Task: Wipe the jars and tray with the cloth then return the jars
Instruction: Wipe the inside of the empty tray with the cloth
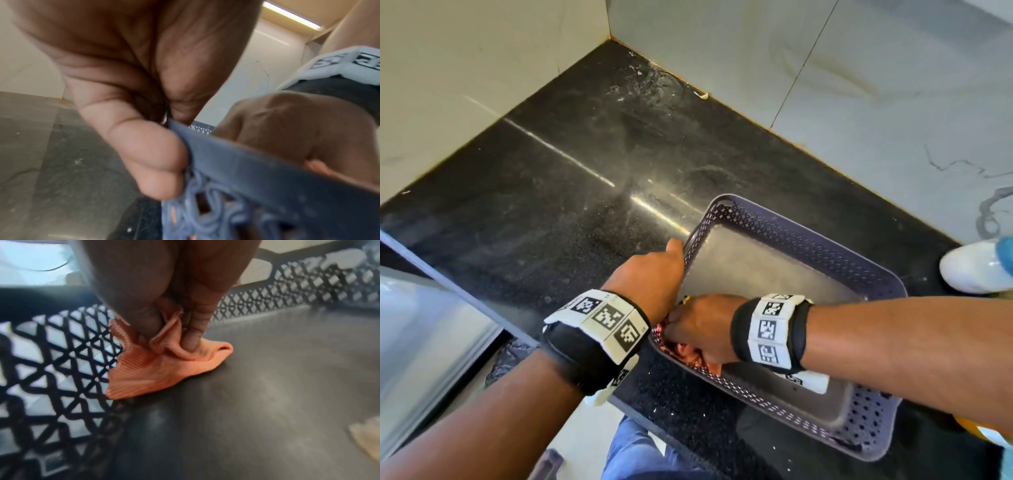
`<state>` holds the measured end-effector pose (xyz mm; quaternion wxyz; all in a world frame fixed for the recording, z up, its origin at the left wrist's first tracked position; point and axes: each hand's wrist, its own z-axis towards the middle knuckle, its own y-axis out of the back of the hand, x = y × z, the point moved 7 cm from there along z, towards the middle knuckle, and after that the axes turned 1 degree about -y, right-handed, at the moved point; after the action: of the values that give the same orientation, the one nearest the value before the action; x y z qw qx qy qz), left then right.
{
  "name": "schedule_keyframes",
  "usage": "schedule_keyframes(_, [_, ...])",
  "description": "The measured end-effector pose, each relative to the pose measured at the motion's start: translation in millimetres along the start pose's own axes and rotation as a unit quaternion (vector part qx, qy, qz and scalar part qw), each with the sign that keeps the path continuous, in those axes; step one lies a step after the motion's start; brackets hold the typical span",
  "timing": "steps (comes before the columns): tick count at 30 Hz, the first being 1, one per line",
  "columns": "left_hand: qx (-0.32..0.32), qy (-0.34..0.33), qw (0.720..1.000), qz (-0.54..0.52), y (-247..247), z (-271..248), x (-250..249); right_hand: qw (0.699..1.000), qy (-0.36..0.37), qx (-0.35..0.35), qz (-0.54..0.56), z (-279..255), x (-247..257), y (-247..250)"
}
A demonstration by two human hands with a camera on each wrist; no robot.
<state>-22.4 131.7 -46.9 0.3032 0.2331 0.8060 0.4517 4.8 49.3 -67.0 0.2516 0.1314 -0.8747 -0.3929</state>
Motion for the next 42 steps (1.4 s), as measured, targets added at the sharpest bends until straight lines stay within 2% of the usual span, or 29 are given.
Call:
schedule_keyframes(2, [-0.009,-0.003,1.0,0.004,0.1,-0.1,0.1,1.0,-0.002,-0.005,0.024,-1.8,-5.2,5.8])
schedule_keyframes(4, [-0.013,-0.001,1.0,-0.014,1.2,0.1,2.3,1.0,0.003,0.02,0.006,-8.0,-10.8,2.6])
schedule_keyframes(8, [-0.014,0.006,0.999,-0.045,4.6,0.2,4.2,0.989,0.024,0.135,-0.047,-39.4,-15.8,-32.1])
schedule_keyframes(13, [-0.006,0.01,0.999,-0.032,4.3,-2.4,0.1,0.962,0.063,0.22,-0.146,-68.0,-8.0,-56.2])
schedule_keyframes(14, [-0.003,0.007,1.0,-0.028,4.7,-2.4,-1.5,0.966,0.053,0.217,-0.132,-64.0,-5.4,-49.9])
schedule_keyframes(16, [-0.002,0.003,1.0,-0.018,6.4,-3.0,-4.5,0.984,-0.015,0.171,-0.051,-40.4,-15.9,-31.0])
schedule_keyframes(17, [0.0,0.004,1.0,-0.016,7.1,-3.5,-5.2,0.992,-0.036,0.115,-0.037,-26.3,-19.8,-11.3])
schedule_keyframes(19, [0.005,0.013,1.0,-0.022,7.1,-5.0,-5.6,0.997,-0.029,0.023,-0.069,-4.8,-20.9,19.7])
schedule_keyframes(21, [0.011,0.027,0.999,-0.038,8.2,-6.1,-3.0,0.998,-0.045,0.017,-0.03,-1.5,-25.9,24.3])
schedule_keyframes(23, [0.016,0.033,0.998,-0.051,9.4,-6.3,-1.5,0.993,-0.014,0.111,-0.025,-18.7,-24.8,-7.2])
schedule_keyframes(25, [0.019,0.041,0.997,-0.055,9.9,-6.2,0.9,0.972,0.053,0.205,-0.104,-46.1,-23.1,-44.3])
schedule_keyframes(26, [0.018,0.042,0.997,-0.056,9.7,-5.9,0.9,0.961,0.084,0.228,-0.132,-63.1,-26.8,-58.9])
schedule_keyframes(28, [0.015,0.045,0.997,-0.054,9.8,-5.5,-0.4,0.948,0.12,0.272,-0.113,-92.3,-24.2,-74.9])
schedule_keyframes(30, [0.014,0.049,0.998,-0.047,9.2,-7.5,-0.8,0.934,0.123,0.311,-0.123,-107.6,-25.5,-83.8])
schedule_keyframes(32, [0.007,0.052,0.998,-0.033,11.6,-8.9,-1.6,0.93,0.1,0.323,-0.145,-110.7,-22.7,-84.6])
schedule_keyframes(33, [0.005,0.051,0.998,-0.024,12.0,-9.1,-3.4,0.928,0.11,0.323,-0.148,-108.4,-19.9,-85.6])
schedule_keyframes(35, [0.001,0.054,0.999,-0.009,13.3,-9.7,-6.0,0.947,0.1,0.276,-0.133,-95.3,-15.9,-83.9])
schedule_keyframes(38, [-0.011,0.059,0.998,-0.002,16.3,-10.2,-5.9,0.981,0.003,0.196,-0.003,-87.6,-28.1,-72.7])
schedule_keyframes(39, [-0.014,0.061,0.998,-0.004,17.2,-10.1,-5.0,0.981,0.016,0.192,-0.031,-90.7,-32.4,-70.2])
schedule_keyframes(40, [-0.016,0.063,0.998,-0.008,16.9,-10.0,-5.7,0.969,0.052,0.23,-0.079,-100.7,-33.3,-73.7])
schedule_keyframes(42, [-0.02,0.066,0.998,-0.011,18.3,-9.9,-5.3,0.936,0.077,0.306,-0.155,-123.5,-42.1,-89.4])
